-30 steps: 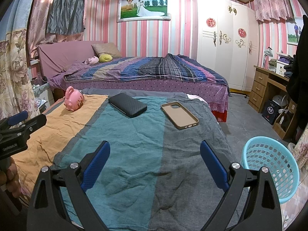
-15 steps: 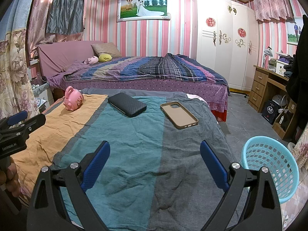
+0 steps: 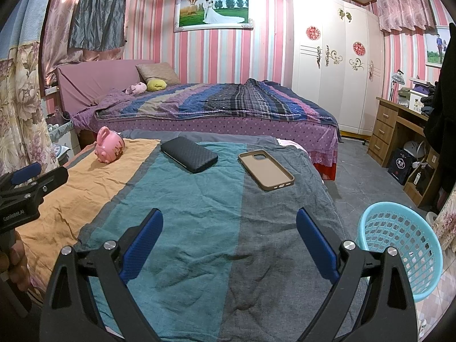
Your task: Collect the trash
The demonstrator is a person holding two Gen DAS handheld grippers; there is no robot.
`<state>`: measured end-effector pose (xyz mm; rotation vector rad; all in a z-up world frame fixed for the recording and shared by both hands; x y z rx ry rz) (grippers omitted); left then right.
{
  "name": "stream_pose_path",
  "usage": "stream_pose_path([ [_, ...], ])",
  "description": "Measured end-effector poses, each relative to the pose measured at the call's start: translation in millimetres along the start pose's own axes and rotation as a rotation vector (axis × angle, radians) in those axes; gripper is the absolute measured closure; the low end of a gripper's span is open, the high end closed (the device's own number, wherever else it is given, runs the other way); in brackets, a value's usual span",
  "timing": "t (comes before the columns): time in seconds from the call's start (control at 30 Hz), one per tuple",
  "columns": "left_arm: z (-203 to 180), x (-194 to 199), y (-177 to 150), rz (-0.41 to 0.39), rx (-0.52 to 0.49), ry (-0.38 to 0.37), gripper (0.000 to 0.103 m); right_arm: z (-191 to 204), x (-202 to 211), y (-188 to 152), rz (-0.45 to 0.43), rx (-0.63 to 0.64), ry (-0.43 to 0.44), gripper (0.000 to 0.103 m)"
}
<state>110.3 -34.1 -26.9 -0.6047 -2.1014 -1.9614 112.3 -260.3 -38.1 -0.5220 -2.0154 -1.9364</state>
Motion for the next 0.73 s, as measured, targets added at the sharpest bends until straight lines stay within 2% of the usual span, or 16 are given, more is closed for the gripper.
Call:
stream_pose_path([
  [0.73,-0.9,-1.3,-0.5,0.003,0.010,0.002,0.005,-0.7,-0.3,-0.1,0.001,0.002,0.001,0.010],
])
Point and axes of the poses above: each gripper's, at about its wrist camera, not at the fingertips, and x roughly against the way its jaws point, z to its left, y to its top, the point moved 10 cm from there along -x, roughly the way its jaws point, and after that the axes turned 6 degrees about -y, right-handed, at the moved point
